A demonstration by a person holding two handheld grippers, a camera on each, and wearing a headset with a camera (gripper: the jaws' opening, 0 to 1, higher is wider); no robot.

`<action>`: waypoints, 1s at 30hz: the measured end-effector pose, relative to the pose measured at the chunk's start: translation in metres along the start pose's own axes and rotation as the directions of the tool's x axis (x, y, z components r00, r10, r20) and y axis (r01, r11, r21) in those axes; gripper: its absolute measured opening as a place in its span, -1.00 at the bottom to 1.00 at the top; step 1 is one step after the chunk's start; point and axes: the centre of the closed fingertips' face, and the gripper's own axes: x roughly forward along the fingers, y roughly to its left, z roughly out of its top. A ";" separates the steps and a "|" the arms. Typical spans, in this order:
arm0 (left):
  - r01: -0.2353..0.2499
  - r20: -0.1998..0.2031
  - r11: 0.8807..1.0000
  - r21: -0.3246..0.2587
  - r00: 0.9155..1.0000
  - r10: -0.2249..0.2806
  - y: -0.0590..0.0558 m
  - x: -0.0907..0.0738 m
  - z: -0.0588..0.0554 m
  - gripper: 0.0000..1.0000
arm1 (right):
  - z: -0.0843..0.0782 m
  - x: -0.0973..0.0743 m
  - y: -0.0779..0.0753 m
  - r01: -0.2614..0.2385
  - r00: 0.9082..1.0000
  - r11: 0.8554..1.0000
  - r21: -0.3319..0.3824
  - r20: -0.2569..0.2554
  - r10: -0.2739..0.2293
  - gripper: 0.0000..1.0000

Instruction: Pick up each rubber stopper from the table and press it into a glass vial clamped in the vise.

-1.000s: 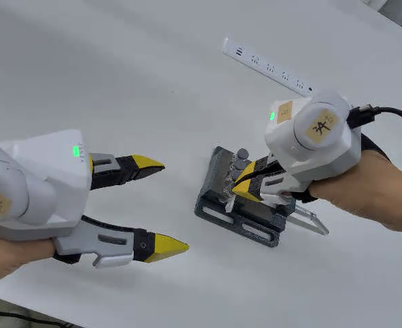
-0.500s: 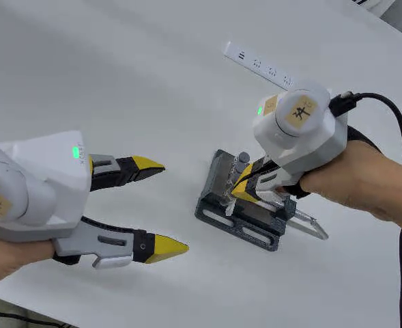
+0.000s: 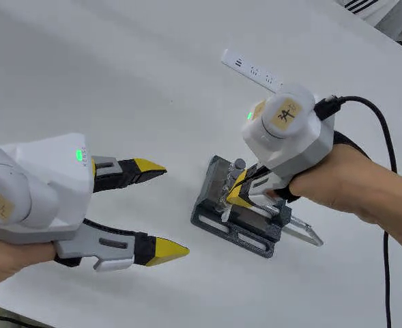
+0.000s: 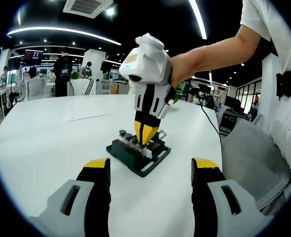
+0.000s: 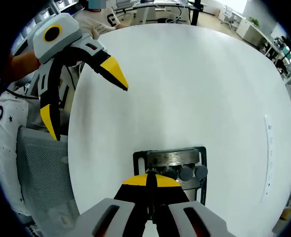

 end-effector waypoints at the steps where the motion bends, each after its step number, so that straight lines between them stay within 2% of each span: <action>1: -0.002 0.002 1.000 -0.003 1.000 0.002 0.000 -0.001 0.000 0.30 | 0.001 0.000 0.001 0.006 1.000 1.000 -0.012 0.005 -0.006 -1.00; 2: -0.003 0.000 1.000 -0.002 1.000 0.003 0.000 -0.001 0.000 0.30 | 0.000 -0.001 0.000 0.008 1.000 1.000 -0.023 0.017 -0.008 -1.00; 4: -0.002 -0.009 1.000 0.004 1.000 0.002 0.000 -0.003 -0.002 0.30 | 0.001 -0.001 0.000 -0.010 0.999 0.996 0.093 0.049 0.006 -1.00; 5: -0.002 -0.011 1.000 0.004 1.000 0.002 -0.001 -0.003 -0.003 0.30 | 0.001 -0.001 0.000 -0.020 0.998 0.995 0.098 0.065 0.014 -1.00; 7: -0.004 -0.012 1.000 0.003 1.000 0.004 -0.001 -0.005 -0.003 0.29 | 0.001 -0.002 0.000 -0.013 0.997 0.998 0.065 0.081 0.008 -1.00; 9: -0.008 -0.012 1.000 0.002 1.000 0.008 0.000 -0.007 -0.003 0.30 | 0.001 -0.004 0.004 -0.001 0.995 0.997 0.083 0.100 -0.008 -0.99; 12: -0.012 -0.017 1.000 0.002 1.000 0.012 0.000 -0.009 -0.004 0.30 | 0.001 -0.004 0.004 0.014 0.993 0.997 0.073 0.116 -0.023 -0.99; 22: 0.003 -0.026 1.000 0.010 1.000 -0.003 -0.004 -0.005 -0.001 0.30 | 0.002 -0.004 0.004 0.050 0.987 0.996 0.073 0.146 -0.061 -0.98; 30: 0.010 -0.038 1.000 0.017 0.999 -0.009 -0.004 -0.005 -0.001 0.31 | -0.002 -0.007 0.008 0.046 0.983 0.994 0.095 0.174 -0.062 -0.98</action>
